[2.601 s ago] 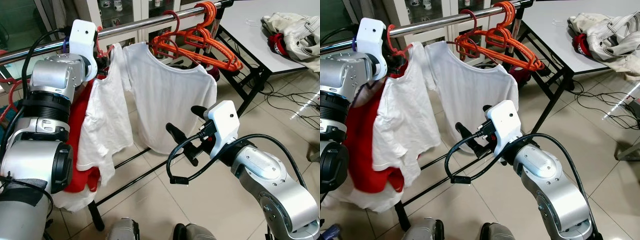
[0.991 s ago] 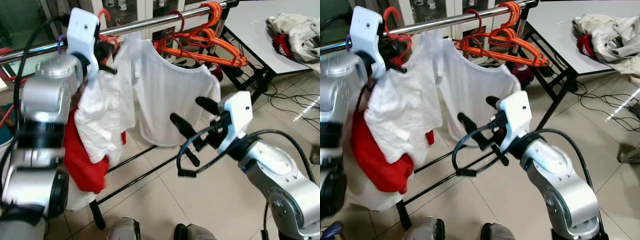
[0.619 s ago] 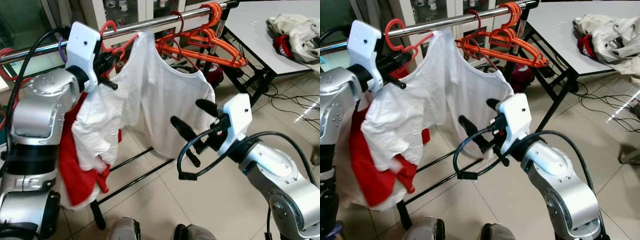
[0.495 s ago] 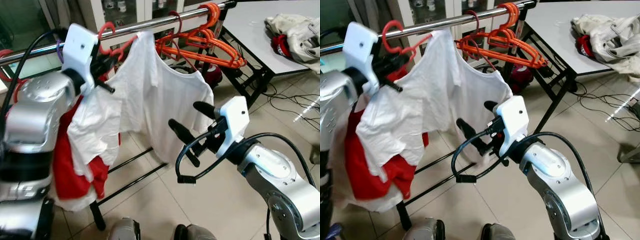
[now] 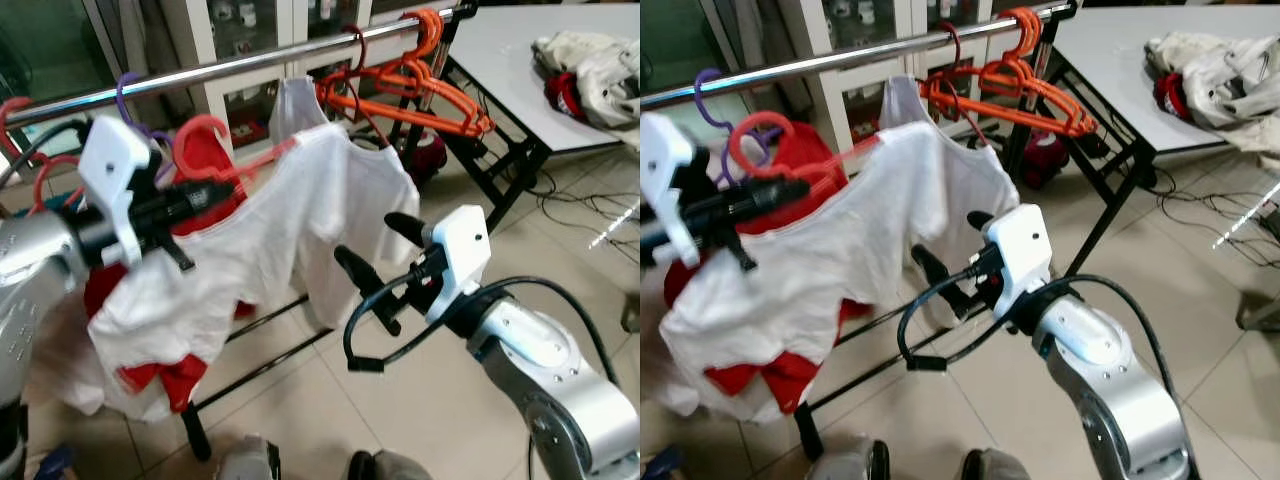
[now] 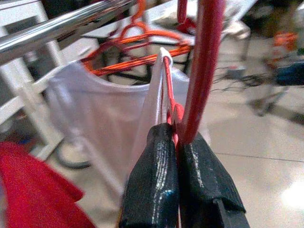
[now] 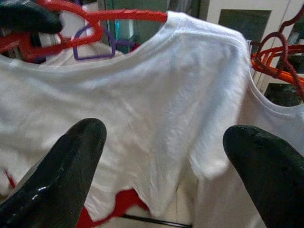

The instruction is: Hang hanger

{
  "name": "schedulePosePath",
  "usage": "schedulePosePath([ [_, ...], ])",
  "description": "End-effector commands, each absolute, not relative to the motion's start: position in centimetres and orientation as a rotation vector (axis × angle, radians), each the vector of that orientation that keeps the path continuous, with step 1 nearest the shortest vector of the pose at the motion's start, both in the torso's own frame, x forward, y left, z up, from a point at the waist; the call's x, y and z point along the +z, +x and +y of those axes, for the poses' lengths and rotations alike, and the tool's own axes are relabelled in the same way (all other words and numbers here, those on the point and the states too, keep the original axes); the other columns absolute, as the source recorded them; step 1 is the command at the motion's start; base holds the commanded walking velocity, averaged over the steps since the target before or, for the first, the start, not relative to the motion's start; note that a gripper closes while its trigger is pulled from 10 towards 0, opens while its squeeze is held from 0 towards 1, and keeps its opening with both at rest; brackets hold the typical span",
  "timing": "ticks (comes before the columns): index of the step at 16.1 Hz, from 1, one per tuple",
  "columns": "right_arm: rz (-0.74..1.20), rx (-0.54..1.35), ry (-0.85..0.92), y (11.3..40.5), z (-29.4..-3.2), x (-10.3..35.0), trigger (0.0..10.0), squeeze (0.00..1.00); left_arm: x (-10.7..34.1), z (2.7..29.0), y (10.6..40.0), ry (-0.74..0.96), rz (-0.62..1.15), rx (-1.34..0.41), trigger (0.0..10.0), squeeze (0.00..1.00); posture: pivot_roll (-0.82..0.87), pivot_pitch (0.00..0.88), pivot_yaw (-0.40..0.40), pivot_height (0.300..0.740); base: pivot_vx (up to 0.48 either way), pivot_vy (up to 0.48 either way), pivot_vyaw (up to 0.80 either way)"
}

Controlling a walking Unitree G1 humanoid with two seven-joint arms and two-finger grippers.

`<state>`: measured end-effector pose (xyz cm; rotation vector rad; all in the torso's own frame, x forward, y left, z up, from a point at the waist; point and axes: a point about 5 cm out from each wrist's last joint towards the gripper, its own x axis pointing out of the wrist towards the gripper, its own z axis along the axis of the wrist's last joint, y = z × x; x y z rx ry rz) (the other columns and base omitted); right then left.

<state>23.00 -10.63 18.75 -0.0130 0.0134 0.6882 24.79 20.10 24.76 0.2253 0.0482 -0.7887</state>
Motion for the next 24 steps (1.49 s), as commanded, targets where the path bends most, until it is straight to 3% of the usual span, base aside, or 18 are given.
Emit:
schedulePosePath([
  [1,-0.003,0.65,-0.001,23.0,-11.3,18.9,10.0,0.0,25.0,19.4,24.1,0.217,0.008,-0.813,0.0,0.0,0.02,0.093,-0.032,0.74,0.0,0.0,0.0],
  [2,0.005,0.626,-0.02,22.8,-11.7,18.6,10.0,0.0,24.1,18.9,24.0,0.168,-0.002,-0.787,10.0,0.0,0.02,0.094,-0.034,0.74,0.0,0.0,0.0],
  [6,0.0,0.55,0.003,22.0,-12.7,18.5,10.0,0.0,21.3,16.5,22.8,0.134,0.059,-0.818,10.0,0.0,0.0,0.098,-0.025,0.74,0.0,0.0,0.0],
  [9,-0.014,0.42,0.04,22.2,-13.9,18.4,10.0,0.0,20.8,15.9,23.8,0.135,-0.026,-0.697,10.0,0.0,-0.01,0.1,-0.018,0.74,0.0,0.0,-0.7],
  [17,-0.012,0.125,0.002,23.2,-16.7,18.2,10.0,0.0,20.6,13.0,26.2,0.152,-0.099,-0.614,10.0,0.0,-0.05,0.079,0.007,0.74,0.0,-0.083,-0.79],
  [24,-0.014,0.143,0.01,23.9,-16.0,18.7,10.0,0.0,21.5,12.2,27.6,0.165,-0.145,-0.626,10.0,0.0,-0.06,0.062,0.015,0.74,0.0,-0.303,0.0],
])
